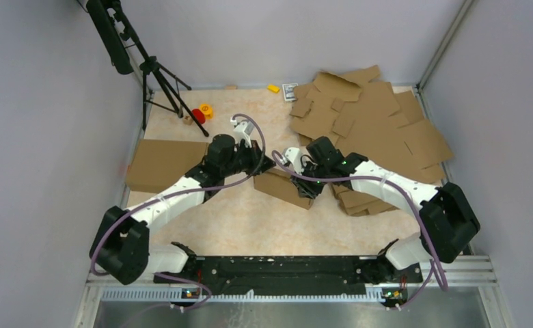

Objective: Fold the paper box
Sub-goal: Close the paper box at the center of the board.

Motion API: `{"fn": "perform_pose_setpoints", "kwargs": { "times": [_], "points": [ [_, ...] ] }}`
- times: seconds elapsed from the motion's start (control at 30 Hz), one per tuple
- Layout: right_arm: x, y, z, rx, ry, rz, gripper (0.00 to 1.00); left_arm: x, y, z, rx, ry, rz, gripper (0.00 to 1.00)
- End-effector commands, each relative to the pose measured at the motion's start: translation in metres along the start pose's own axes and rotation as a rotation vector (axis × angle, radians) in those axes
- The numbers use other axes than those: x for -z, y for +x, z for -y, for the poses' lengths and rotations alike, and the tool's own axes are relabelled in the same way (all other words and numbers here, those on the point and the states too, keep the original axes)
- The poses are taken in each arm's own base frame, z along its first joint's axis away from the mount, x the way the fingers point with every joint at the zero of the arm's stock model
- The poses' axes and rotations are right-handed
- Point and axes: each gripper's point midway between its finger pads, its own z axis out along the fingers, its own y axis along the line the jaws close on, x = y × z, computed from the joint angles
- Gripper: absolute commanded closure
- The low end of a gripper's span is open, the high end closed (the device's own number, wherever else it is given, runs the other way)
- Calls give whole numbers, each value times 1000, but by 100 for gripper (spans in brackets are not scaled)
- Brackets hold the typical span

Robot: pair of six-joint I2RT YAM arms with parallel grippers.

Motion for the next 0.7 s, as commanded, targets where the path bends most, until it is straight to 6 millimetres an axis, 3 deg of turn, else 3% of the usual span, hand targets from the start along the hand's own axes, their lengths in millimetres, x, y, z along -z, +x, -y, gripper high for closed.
{"fn": "perform_pose_setpoints", "kwargs": {
  "times": [0.0, 0.13, 0.4, 0.67],
  "points": [
    [-6, 1, -1, -25, 6, -27, 86, -11, 18, 3, 88, 70, -28, 100],
    [-8, -2, 0, -44, 16, -16, 84, -10, 43, -8, 109, 76, -34, 100],
    [0, -17, 6, -59, 63, 52, 49, -9, 54, -21, 64, 37, -33, 100],
    [13, -33, 9, -101, 92, 94, 38, -9, 62, -27, 53, 20, -35, 100]
  ]
}}
